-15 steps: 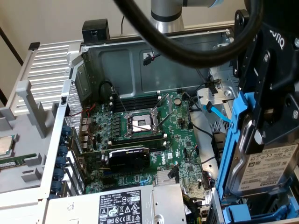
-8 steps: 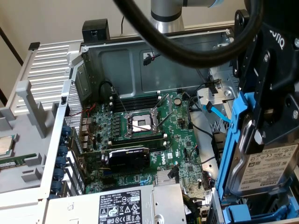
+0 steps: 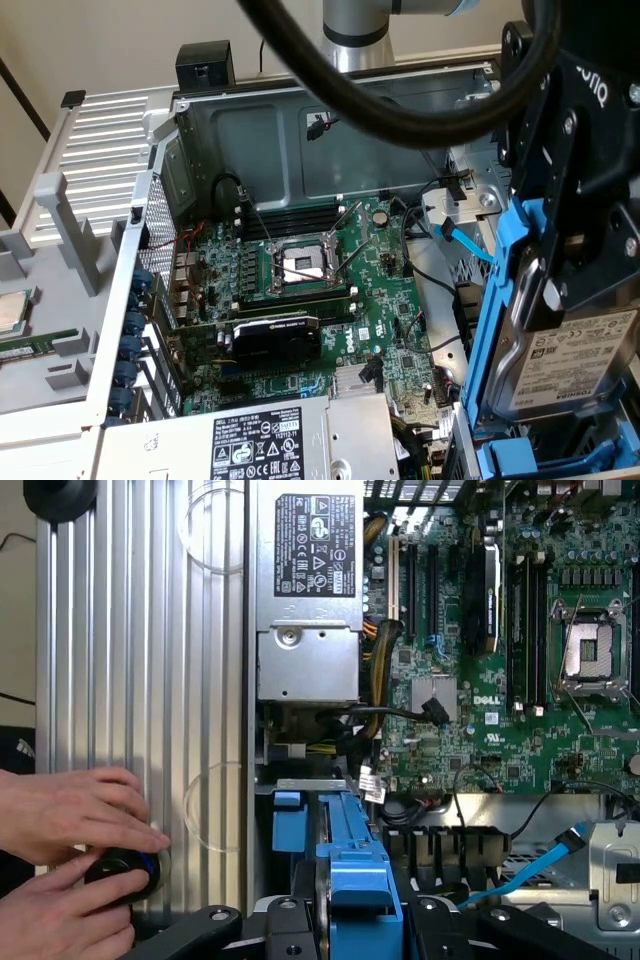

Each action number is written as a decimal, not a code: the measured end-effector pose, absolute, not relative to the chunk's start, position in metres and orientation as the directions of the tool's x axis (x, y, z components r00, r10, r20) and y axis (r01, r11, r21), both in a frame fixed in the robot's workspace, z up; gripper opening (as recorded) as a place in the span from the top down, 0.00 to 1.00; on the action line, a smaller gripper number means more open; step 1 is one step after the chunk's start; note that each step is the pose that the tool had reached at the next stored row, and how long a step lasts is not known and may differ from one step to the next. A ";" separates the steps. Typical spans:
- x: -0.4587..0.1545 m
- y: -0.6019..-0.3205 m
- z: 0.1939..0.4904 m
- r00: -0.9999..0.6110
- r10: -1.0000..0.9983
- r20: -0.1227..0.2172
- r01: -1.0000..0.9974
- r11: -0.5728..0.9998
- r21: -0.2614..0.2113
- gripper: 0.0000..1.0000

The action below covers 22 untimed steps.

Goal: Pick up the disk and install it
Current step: 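Insert the disk into the insertion slot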

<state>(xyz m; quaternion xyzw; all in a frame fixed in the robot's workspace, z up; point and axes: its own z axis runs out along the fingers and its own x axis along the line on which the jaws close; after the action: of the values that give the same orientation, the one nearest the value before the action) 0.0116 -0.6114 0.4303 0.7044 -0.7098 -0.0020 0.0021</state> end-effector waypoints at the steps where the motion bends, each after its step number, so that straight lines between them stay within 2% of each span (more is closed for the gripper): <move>1: 0.011 -0.611 0.430 -0.009 -1.000 0.000 -1.000 0.009 0.006 0.63; 22: 0.011 -0.612 0.424 -0.017 -1.000 0.000 -1.000 0.017 0.006 0.63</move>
<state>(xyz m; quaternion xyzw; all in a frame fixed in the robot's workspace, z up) 0.0106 -0.6117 0.4241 0.7009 -0.7132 -0.0019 0.0022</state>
